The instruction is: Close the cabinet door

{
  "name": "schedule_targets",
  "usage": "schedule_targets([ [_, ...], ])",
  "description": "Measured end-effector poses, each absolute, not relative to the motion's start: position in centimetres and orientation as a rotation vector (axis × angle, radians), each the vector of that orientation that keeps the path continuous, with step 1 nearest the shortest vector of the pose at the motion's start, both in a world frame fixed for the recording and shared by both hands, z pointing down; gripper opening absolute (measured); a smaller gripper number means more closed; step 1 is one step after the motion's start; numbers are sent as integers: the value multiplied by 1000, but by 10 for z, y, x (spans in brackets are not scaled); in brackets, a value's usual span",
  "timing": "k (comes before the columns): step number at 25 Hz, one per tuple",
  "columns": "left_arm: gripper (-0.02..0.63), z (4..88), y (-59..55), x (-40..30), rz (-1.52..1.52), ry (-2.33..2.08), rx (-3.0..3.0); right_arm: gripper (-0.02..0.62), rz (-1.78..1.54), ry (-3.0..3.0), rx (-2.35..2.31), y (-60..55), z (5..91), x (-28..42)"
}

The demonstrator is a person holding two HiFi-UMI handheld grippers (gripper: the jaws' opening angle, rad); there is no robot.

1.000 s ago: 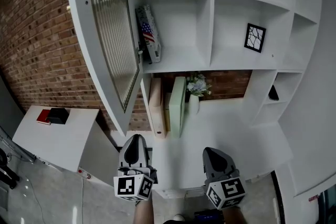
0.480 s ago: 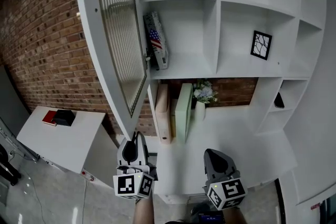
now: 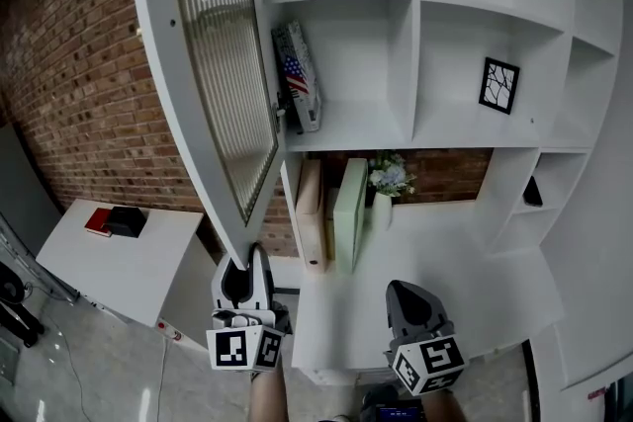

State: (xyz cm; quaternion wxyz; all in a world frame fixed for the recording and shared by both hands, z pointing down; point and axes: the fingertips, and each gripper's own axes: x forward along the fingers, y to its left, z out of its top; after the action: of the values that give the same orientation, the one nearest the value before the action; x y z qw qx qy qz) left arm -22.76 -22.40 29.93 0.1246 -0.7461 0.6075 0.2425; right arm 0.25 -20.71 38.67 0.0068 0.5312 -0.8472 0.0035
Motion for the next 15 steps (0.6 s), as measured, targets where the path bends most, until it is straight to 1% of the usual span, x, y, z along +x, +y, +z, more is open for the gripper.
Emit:
schedule_targets([
  [3,89,302,-230,-225,661,1777,-2175,6,13,-2653,1650,-209,389,2],
  [8,87,299,-231,-222,695,1773,-2167,6,15,-2647,1664,-209,389,6],
  [15,69,302,-233,-221,702,1799,-2175,6,28,-2644,1665,-210,391,6],
])
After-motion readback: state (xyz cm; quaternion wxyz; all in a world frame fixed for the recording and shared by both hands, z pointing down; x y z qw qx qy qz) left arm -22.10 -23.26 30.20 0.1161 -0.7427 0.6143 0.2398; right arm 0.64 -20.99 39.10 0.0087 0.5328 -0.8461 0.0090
